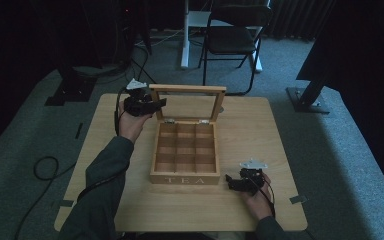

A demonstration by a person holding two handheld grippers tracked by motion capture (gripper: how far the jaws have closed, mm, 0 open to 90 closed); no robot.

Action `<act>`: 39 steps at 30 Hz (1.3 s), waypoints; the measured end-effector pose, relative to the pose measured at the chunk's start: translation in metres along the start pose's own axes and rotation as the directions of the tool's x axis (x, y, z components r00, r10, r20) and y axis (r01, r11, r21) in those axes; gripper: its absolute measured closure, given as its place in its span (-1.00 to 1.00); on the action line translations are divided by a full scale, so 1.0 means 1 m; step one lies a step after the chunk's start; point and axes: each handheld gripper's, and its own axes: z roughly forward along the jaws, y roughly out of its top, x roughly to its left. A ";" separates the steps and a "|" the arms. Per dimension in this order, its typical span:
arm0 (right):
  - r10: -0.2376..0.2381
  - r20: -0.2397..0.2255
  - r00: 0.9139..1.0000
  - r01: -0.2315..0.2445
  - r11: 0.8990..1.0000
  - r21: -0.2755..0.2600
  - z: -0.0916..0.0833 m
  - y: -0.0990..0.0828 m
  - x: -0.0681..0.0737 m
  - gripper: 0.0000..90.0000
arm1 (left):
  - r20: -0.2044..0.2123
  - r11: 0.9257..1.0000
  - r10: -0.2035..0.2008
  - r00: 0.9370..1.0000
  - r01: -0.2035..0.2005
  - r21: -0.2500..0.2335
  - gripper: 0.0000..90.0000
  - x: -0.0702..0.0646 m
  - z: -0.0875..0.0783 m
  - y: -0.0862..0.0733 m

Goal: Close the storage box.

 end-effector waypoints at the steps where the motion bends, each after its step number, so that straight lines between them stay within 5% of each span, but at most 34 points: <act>1: 0.000 0.000 1.000 0.000 1.000 0.000 0.000 0.000 0.000 -0.73 | -0.003 1.000 0.001 1.000 -0.001 0.004 -0.06 -0.001 -0.001 0.000; 39: -0.006 -0.007 1.000 0.006 1.000 0.001 0.001 0.001 0.001 -0.73 | 0.040 0.999 0.037 0.999 -0.037 -0.005 -0.32 -0.027 -0.037 -0.018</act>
